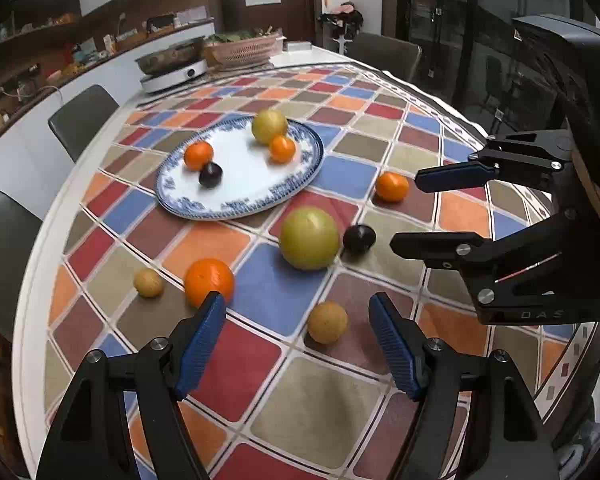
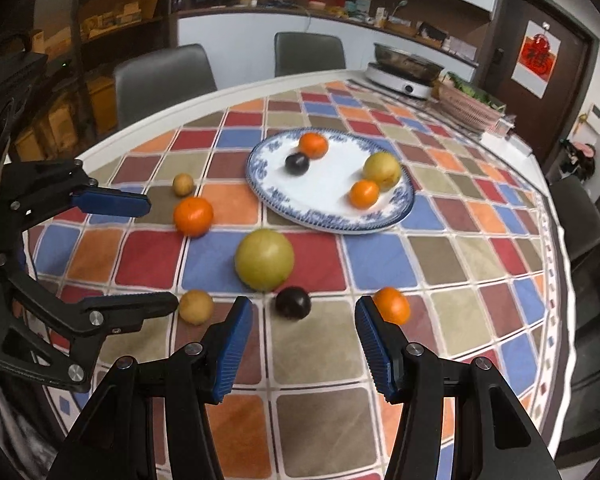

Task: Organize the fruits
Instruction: 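Grasp a small tan fruit with the left gripper while the right gripper grasps a dark plum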

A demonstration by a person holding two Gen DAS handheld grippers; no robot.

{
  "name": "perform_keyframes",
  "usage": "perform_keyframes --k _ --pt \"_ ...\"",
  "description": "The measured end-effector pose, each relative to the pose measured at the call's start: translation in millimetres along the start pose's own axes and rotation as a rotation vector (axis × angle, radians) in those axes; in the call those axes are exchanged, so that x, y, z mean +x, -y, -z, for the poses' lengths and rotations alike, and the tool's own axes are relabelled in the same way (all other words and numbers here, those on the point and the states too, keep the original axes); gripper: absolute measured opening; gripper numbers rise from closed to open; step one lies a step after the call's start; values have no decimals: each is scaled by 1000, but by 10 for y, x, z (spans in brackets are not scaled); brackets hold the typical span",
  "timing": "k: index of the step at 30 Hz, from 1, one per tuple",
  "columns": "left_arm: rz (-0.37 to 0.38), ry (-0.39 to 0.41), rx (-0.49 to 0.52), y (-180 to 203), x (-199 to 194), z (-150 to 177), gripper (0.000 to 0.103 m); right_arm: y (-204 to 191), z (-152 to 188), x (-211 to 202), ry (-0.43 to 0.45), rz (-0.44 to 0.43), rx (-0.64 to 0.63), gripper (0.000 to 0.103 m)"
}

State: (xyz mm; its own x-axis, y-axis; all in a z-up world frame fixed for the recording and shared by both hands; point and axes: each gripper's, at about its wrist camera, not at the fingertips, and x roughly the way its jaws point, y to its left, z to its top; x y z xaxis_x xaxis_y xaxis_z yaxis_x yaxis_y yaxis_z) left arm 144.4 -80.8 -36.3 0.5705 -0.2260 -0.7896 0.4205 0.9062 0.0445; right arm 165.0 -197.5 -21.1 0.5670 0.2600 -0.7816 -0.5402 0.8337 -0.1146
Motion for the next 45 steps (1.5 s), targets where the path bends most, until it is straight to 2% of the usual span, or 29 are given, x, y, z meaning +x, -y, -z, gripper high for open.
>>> perform_keyframes --k 7,14,16,19,23,27,31,45 --pt "34 -48 16 42 219 114 63 -42 94 200 -31 -32 -12 54" --pt "61 -70 4 42 364 103 53 -11 103 391 -50 -59 28 54" --pt "68 -75 -3 43 394 97 47 5 93 435 -53 -65 44 53" --pt "88 -82 -14 46 424 87 45 48 78 518 -66 -75 79 45" --pt "105 -87 -17 61 448 71 36 71 72 587 -74 -92 104 45" --pt "118 -94 -29 59 470 51 29 66 63 634 -82 -94 107 38" --pt "128 -93 -44 35 454 43 28 68 64 660 -88 -98 116 29" --pt "120 -22 -76 -36 220 -59 28 24 54 433 -47 -91 143 29"
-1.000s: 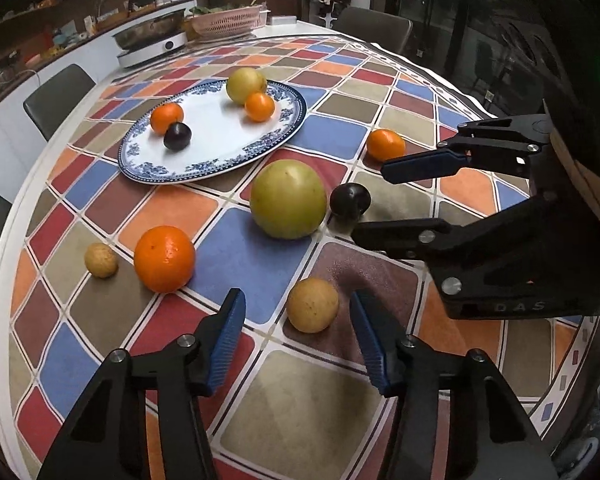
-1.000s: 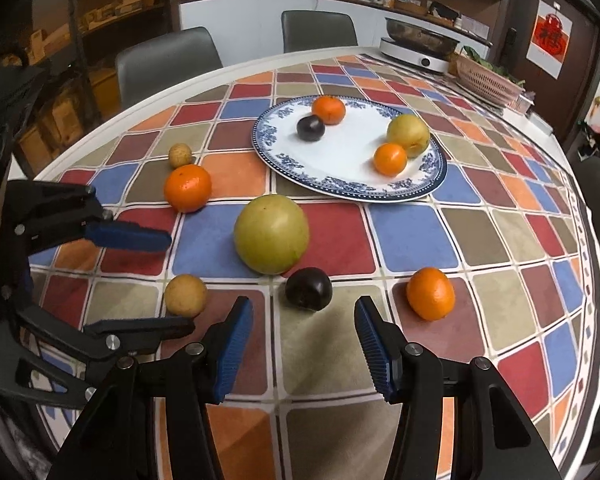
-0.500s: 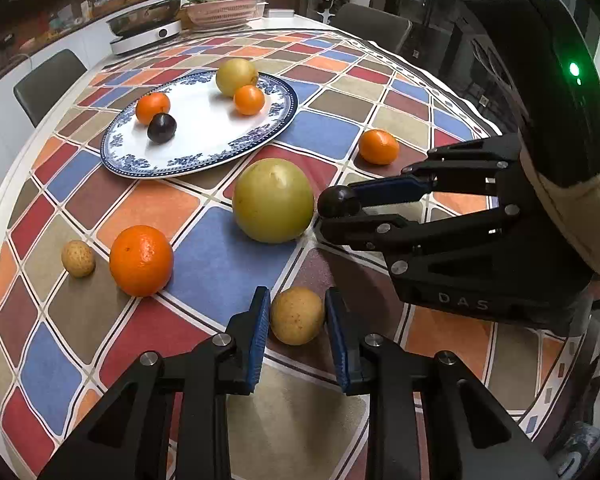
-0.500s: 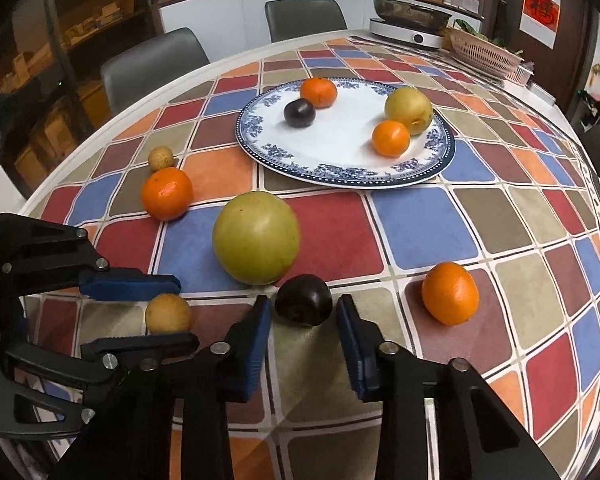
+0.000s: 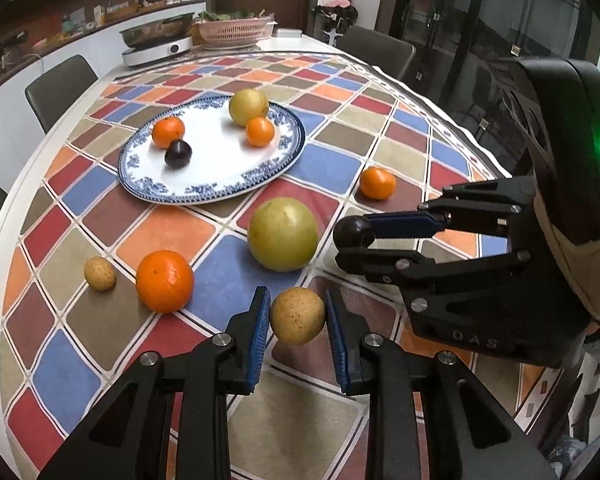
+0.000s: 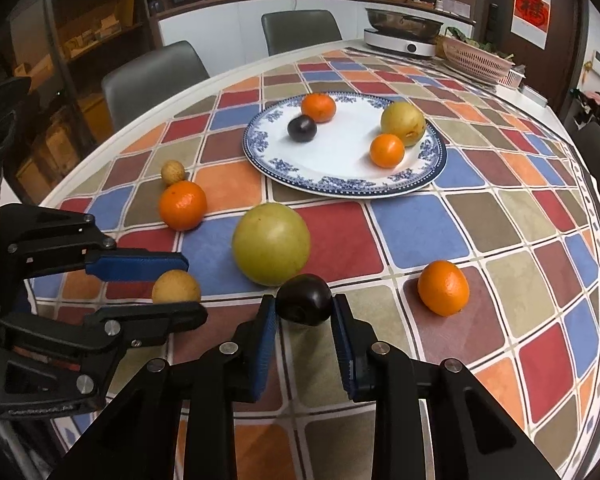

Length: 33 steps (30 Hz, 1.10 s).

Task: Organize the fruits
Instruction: 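Carry the tan fruit and the plum over the blue-rimmed plate with both grippers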

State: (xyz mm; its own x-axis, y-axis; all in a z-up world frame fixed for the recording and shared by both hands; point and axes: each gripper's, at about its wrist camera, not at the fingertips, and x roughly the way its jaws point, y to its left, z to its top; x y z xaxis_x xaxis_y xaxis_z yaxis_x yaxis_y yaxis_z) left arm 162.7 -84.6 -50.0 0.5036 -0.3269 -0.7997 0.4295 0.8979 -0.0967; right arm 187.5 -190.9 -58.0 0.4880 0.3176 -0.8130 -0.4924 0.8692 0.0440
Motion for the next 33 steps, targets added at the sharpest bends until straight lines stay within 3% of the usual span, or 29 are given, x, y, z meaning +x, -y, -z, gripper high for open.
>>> perform_keyframes --k 15,33 --pt "-20 98 -17 -83 -354 -139 28 -115 -102 -346 80 26 39 29" --pt "-51 195 -3 -277 -619 -526 28 -145 -508 -648 193 47 81 29"
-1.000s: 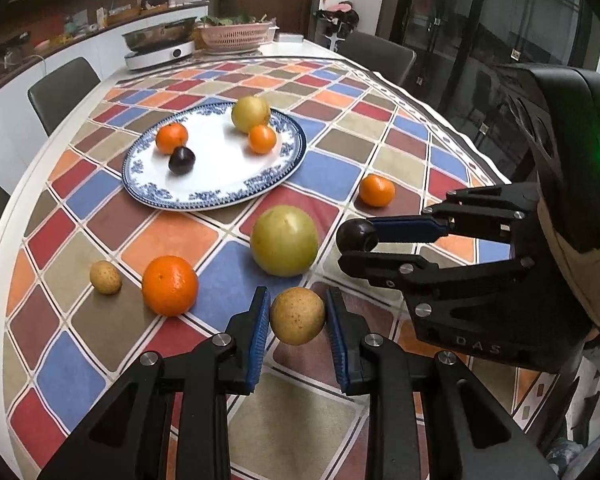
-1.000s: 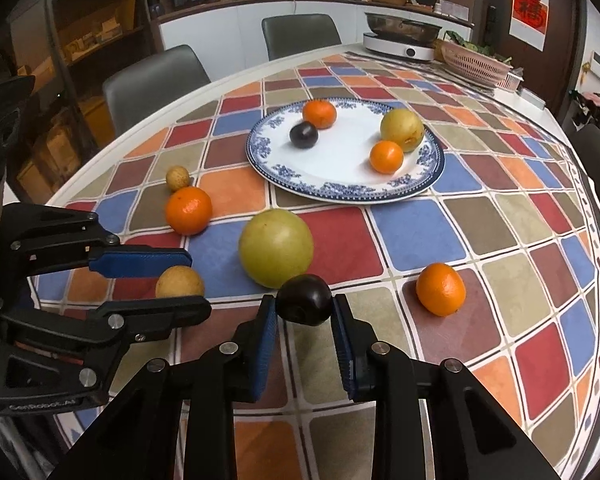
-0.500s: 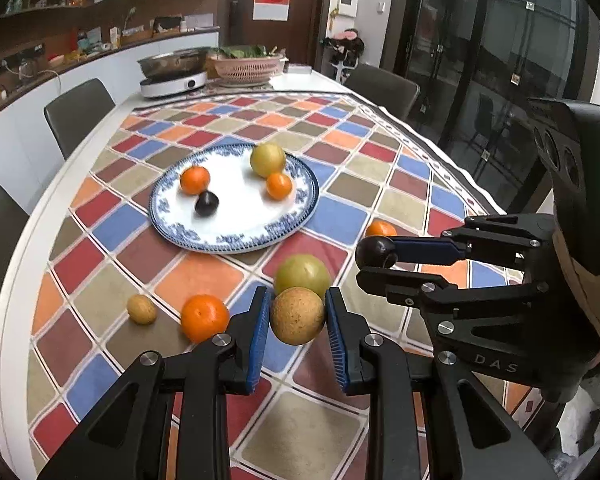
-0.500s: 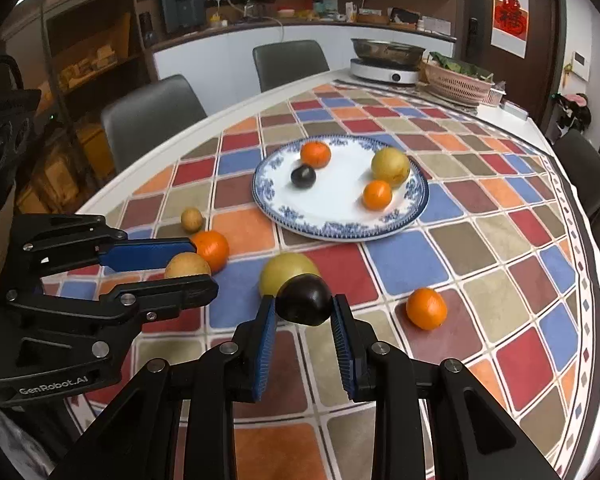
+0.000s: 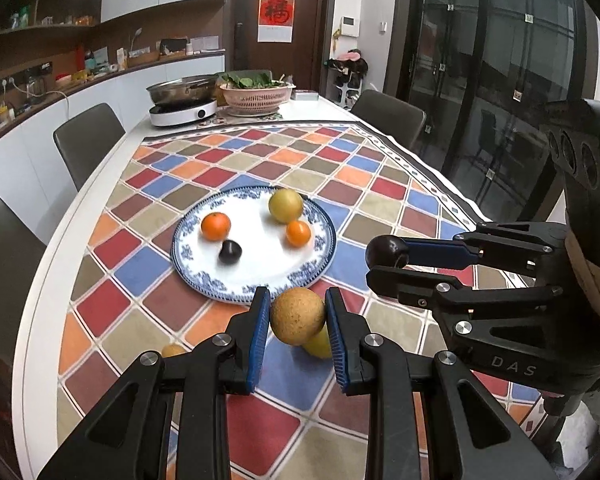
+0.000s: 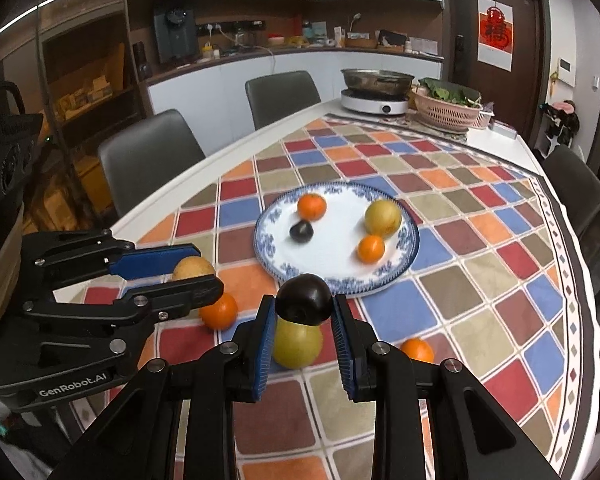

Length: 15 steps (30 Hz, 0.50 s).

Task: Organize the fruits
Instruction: 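Carry the tan fruit and the plum over the blue-rimmed plate with both grippers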

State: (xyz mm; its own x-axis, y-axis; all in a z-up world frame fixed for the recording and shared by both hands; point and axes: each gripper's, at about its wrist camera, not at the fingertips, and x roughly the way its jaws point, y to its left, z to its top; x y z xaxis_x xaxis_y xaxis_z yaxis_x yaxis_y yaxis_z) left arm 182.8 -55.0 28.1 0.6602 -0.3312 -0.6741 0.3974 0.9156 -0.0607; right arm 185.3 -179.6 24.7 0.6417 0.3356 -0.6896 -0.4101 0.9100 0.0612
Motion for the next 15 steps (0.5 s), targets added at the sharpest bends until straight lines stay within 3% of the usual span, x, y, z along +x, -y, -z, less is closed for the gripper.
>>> perform_keyframes --k 15 --pt "-4 23 22 -267 249 -402 28 116 -422 247 3 9 11 29"
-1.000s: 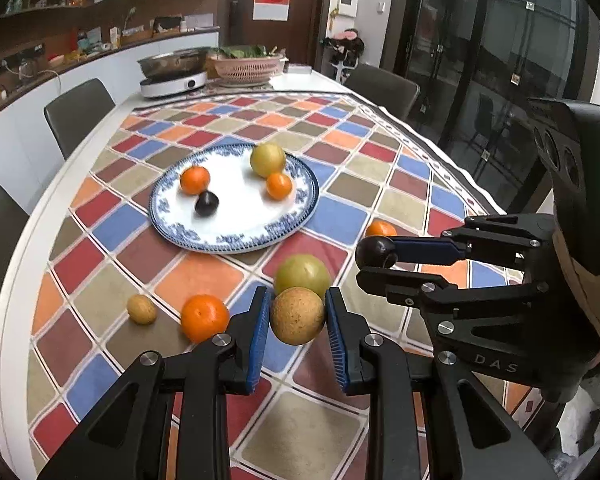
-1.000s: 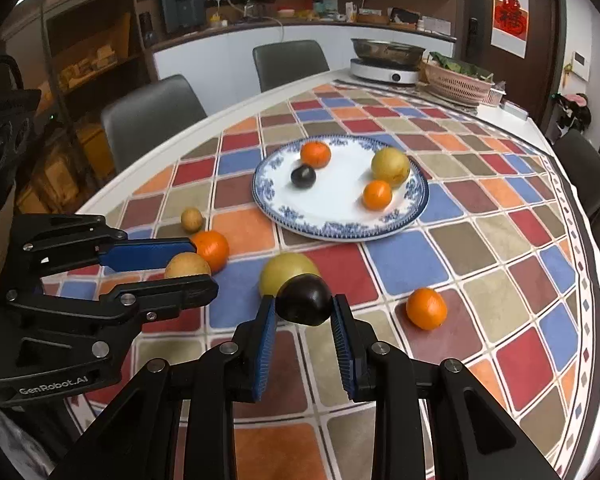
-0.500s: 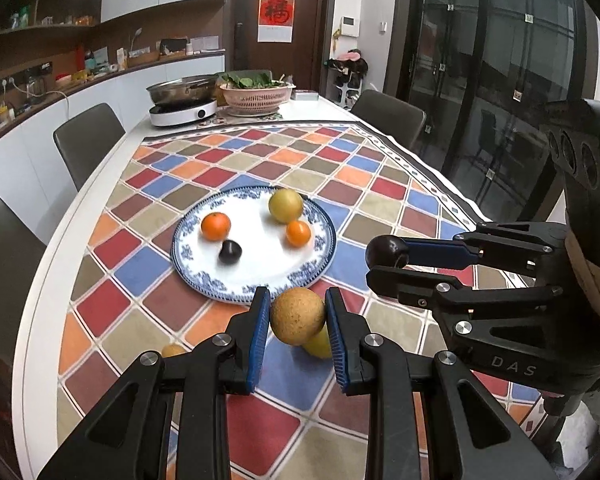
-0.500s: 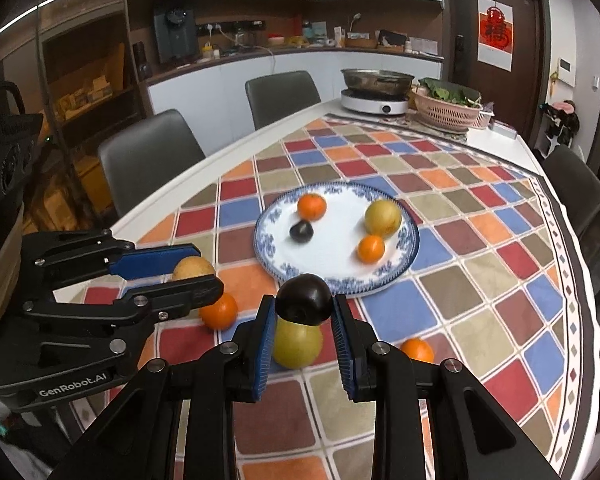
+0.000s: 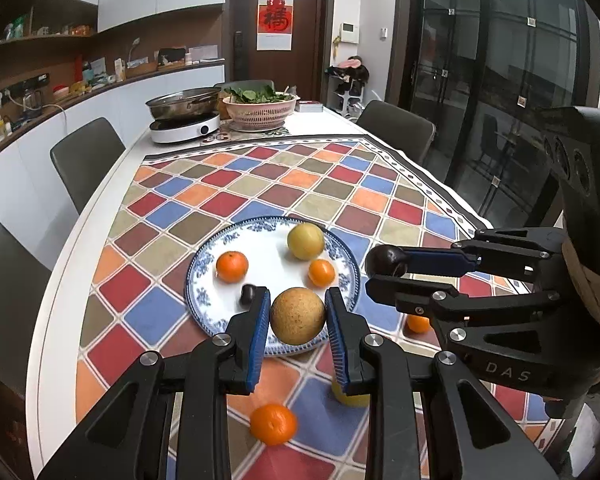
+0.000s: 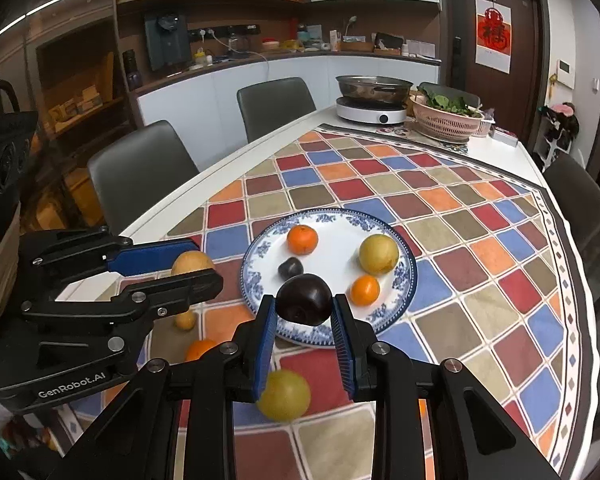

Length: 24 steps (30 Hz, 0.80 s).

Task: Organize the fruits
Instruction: 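Carry the tan fruit and the plum over the blue-rimmed plate with both grippers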

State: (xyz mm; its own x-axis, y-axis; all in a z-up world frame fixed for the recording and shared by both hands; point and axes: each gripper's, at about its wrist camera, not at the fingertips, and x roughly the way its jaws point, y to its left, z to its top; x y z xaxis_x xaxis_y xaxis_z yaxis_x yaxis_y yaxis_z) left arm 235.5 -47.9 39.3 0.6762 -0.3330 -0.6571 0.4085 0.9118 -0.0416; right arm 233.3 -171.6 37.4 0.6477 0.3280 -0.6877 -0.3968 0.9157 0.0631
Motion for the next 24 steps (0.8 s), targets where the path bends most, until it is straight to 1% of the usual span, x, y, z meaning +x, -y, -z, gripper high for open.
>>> perform_keyframes --k 10,24 --pt "30 -30 -15 -247 419 -212 28 154 -193 354 -40 4 32 29" --pt "67 -134 -58 -488 1119 -330 28 437 -298 983 -138 3 80 29"
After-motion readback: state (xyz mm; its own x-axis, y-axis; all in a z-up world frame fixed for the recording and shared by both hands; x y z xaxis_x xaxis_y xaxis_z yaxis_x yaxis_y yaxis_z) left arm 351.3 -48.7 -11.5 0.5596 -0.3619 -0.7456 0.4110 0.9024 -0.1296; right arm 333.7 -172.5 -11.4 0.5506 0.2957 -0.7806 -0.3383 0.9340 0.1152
